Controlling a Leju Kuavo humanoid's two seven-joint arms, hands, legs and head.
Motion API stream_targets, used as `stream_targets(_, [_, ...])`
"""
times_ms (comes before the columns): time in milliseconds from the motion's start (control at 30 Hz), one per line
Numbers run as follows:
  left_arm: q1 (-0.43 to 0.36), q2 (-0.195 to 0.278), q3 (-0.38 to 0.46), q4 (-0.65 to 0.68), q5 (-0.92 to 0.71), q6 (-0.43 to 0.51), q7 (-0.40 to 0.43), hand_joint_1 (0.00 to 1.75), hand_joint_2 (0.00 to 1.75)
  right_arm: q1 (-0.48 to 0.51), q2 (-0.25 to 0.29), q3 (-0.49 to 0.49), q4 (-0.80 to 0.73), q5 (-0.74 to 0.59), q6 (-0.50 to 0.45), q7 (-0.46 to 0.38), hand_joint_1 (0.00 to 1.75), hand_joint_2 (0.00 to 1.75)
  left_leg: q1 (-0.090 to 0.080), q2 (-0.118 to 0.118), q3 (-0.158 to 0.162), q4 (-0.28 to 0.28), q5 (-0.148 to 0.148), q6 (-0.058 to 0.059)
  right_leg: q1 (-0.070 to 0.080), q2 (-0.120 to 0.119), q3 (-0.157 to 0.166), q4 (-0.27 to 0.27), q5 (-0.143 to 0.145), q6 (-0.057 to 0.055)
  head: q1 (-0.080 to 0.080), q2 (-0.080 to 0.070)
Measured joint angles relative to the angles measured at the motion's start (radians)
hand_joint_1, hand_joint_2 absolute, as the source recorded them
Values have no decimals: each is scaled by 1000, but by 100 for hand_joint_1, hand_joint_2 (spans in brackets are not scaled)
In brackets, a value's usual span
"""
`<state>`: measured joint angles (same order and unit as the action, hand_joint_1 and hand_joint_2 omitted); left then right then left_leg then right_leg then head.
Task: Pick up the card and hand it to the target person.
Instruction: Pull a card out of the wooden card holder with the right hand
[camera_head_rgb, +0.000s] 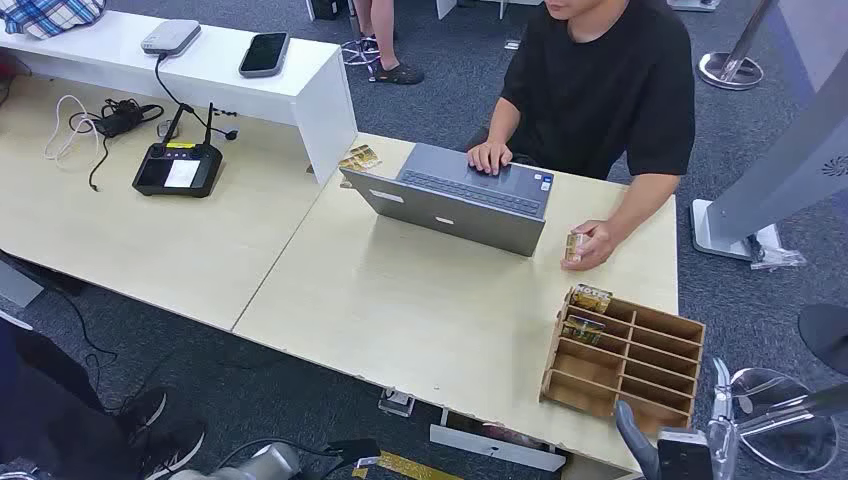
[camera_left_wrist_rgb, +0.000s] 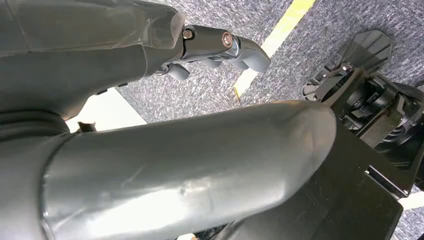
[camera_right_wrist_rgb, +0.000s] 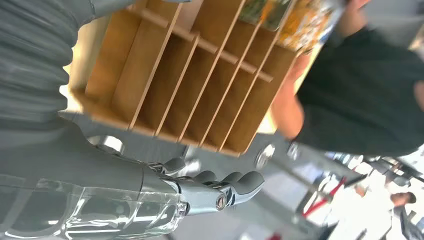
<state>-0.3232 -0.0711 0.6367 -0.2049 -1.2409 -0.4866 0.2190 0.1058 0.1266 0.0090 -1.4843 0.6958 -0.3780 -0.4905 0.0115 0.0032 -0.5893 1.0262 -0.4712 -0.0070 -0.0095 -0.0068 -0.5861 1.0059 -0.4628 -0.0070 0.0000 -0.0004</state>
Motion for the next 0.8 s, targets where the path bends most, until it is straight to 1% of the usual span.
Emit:
stream_targets(233, [-3, -1, -9, 0, 0, -3, 1, 0, 0, -15, 3, 27, 1, 146, -76, 67, 0, 175, 0, 0, 0, 0, 0, 0, 0, 0, 0, 0, 0, 0, 0, 0])
stream_targets(300, [-5, -1, -12, 0, -3, -4, 5, 0, 0, -24, 4, 35, 4, 252, -109, 116, 0, 175, 0, 0, 0, 0, 0, 0, 0, 0, 0, 0, 0, 0, 0, 0])
stream_targets(400, [-14, -6, -16, 0, -12, -9, 19, 0, 0, -54, 4, 60, 17, 467, -156, 222, 2, 175, 0, 0, 0, 0, 0, 0, 0, 0, 0, 0, 0, 0, 0, 0])
stream_targets(467, [-22, -12, -20, 0, -16, -13, 29, 0, 0, -91, 4, 81, 32, 595, -165, 299, 9, 175, 0, 0, 0, 0, 0, 0, 0, 0, 0, 0, 0, 0, 0, 0])
stream_targets(533, [-28, -18, -23, 0, -16, -16, 35, 0, 0, -125, 3, 100, 51, 668, -165, 350, 17, 175, 0, 0, 0, 0, 1, 0, 0, 0, 0, 0, 1, 0, 0, 0])
stream_targets(700, [-30, -24, -24, 0, -8, -5, 37, 0, 0, -174, 3, 136, 105, 720, -151, 387, 24, 175, 0, 0, 0, 0, 1, 0, 0, 0, 0, 0, 1, 0, 0, 0])
stream_targets(800, [-30, -26, -24, 0, -6, -4, 37, 0, 0, -192, 3, 152, 128, 727, -148, 392, 37, 175, 0, 0, 0, 0, 1, 0, 0, 0, 0, 0, 0, 0, 0, 0])
